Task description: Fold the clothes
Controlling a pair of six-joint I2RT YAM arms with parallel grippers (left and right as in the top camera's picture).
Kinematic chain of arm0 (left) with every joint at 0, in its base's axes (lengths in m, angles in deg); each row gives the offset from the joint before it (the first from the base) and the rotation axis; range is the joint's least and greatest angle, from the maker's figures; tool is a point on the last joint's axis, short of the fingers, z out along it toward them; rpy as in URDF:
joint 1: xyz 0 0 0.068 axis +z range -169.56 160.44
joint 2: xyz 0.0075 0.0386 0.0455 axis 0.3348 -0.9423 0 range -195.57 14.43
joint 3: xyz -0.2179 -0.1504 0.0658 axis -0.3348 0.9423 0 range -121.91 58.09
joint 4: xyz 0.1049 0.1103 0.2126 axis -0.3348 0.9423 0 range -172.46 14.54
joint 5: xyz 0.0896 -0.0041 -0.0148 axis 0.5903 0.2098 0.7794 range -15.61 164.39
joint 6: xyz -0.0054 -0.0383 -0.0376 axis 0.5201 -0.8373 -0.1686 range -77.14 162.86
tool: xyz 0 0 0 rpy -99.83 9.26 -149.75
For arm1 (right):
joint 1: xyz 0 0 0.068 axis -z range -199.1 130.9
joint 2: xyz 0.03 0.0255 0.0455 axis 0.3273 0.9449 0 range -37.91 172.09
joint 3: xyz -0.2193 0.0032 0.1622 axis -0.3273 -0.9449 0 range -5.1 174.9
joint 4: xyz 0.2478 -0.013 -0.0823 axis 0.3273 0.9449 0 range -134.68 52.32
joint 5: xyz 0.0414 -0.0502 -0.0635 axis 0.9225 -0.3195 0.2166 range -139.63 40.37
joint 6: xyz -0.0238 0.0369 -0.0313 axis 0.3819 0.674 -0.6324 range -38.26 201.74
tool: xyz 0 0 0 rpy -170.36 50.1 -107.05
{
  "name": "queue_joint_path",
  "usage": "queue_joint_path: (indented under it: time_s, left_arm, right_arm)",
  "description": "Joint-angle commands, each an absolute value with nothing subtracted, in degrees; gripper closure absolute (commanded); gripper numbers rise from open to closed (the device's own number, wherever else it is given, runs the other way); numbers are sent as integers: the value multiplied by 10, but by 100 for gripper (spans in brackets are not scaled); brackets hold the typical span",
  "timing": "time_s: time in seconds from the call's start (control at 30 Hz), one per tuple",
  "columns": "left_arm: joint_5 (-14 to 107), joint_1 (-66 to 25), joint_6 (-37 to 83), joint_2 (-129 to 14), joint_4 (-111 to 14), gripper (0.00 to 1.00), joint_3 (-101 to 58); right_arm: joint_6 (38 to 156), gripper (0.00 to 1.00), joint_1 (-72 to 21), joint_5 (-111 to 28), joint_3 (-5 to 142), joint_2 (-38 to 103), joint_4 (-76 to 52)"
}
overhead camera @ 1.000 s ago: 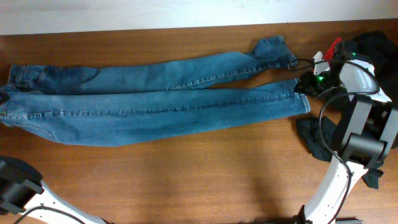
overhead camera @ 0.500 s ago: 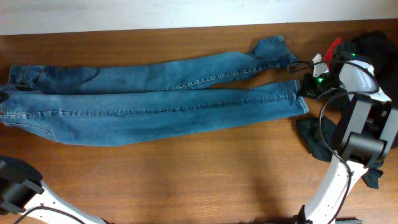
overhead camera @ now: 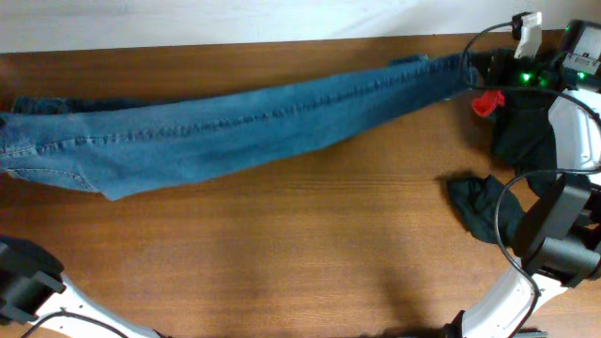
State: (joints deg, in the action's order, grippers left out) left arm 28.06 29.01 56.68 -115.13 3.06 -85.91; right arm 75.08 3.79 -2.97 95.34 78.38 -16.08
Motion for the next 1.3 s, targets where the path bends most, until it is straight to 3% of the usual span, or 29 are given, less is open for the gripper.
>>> queue_joint_path:
  time_s: [0.0,0.17,0.37,0.57,1.1,1.27]
  left_arm:
    - [327,310,562,-1143,92,100,-870]
    - [451,308,525,-1143,143,100,-865]
    - [493,309,523,-1143,138,100,-865]
    - [490,320,510,-1143,111,100,-865]
    - [482,324,514,-1143,142,99,-865]
    - [361,318,573,-1143,113,100,-865]
  right_arm:
    - [755,96,43,-3,963,772,-153]
    - [745,96,48,-52,963,772,-107]
    - [803,96,84,-244,963,772,-45]
    - [795,96,128,-205,963,772,-52]
    - [775,96,132,-183,963,772,-45]
    - [777,96,124,-181,963,772,-73]
